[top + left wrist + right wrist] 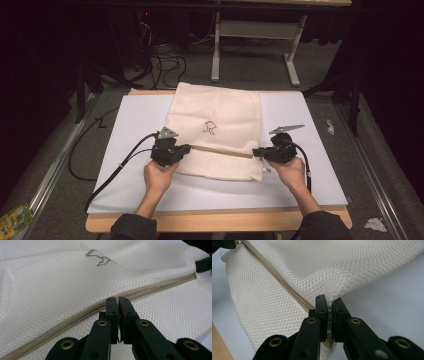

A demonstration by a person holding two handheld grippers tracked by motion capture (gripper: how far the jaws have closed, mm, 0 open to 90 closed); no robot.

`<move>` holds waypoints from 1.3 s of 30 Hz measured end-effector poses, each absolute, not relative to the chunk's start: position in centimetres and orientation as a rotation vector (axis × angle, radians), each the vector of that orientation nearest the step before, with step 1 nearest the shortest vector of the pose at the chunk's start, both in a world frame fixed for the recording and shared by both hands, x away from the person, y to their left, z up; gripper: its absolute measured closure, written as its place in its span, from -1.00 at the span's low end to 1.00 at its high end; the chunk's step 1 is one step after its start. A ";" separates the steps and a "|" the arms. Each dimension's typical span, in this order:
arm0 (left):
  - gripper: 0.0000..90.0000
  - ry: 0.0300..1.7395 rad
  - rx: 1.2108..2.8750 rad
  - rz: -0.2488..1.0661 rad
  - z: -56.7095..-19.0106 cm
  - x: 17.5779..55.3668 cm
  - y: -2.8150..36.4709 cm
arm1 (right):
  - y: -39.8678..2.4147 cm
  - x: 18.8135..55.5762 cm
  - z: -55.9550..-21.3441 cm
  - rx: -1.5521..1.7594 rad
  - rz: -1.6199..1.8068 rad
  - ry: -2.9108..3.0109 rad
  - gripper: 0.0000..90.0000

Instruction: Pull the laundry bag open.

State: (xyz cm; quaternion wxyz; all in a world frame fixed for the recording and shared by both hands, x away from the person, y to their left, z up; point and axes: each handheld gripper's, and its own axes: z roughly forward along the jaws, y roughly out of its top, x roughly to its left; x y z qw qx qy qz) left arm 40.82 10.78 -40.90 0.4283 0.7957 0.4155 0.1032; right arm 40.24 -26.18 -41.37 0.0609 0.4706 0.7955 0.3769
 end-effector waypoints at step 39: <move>0.94 1.069 1.947 0.295 -40.3 40.3 12.9 | -26.3 40.3 -40.8 1.391 1.026 2.345 0.93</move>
